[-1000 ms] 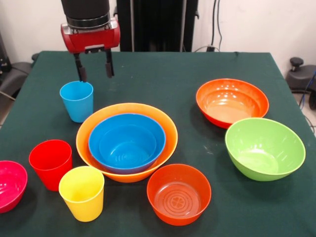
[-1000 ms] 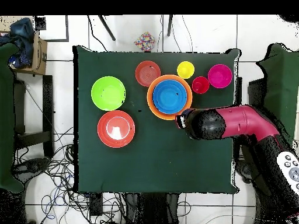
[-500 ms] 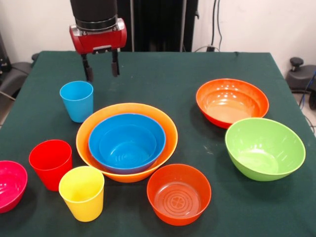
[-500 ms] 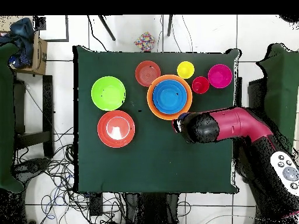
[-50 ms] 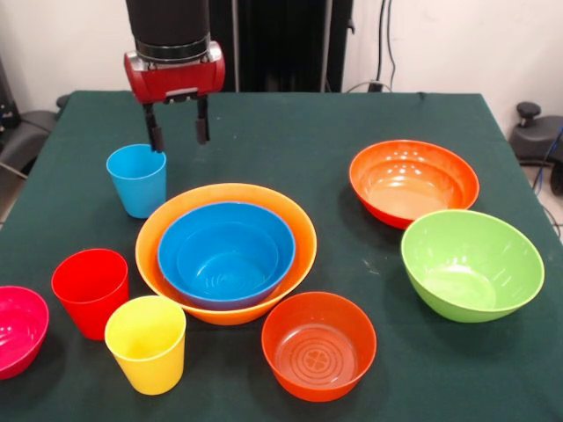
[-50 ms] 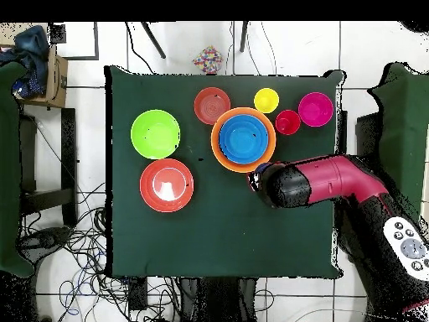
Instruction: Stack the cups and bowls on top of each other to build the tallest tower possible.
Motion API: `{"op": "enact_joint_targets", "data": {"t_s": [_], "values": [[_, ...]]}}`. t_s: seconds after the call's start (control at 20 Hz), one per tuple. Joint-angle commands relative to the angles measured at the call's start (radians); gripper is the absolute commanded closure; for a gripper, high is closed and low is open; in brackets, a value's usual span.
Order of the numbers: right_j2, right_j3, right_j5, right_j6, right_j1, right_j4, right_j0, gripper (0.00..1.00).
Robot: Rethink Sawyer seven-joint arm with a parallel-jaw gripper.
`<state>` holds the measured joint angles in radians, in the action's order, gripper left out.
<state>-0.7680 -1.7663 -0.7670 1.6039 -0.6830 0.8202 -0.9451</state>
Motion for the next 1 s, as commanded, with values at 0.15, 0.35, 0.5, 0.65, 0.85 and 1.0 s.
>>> {"op": "enact_joint_targets", "data": {"t_s": [0.15,0.35,0.5,0.65,0.85,1.0], "values": [[0.036,-0.046,0.060,-0.129,0.066,0.088,0.029,0.00],[0.040,-0.046,0.059,-0.135,0.068,0.090,0.029,0.00],[0.045,-0.047,0.064,-0.141,0.070,0.099,0.029,0.00],[0.054,-0.044,0.072,-0.142,0.078,0.115,0.033,0.00],[0.061,-0.047,0.081,-0.149,0.083,0.129,0.031,0.00],[0.056,-0.060,0.083,-0.162,0.079,0.126,0.021,0.00]]}}
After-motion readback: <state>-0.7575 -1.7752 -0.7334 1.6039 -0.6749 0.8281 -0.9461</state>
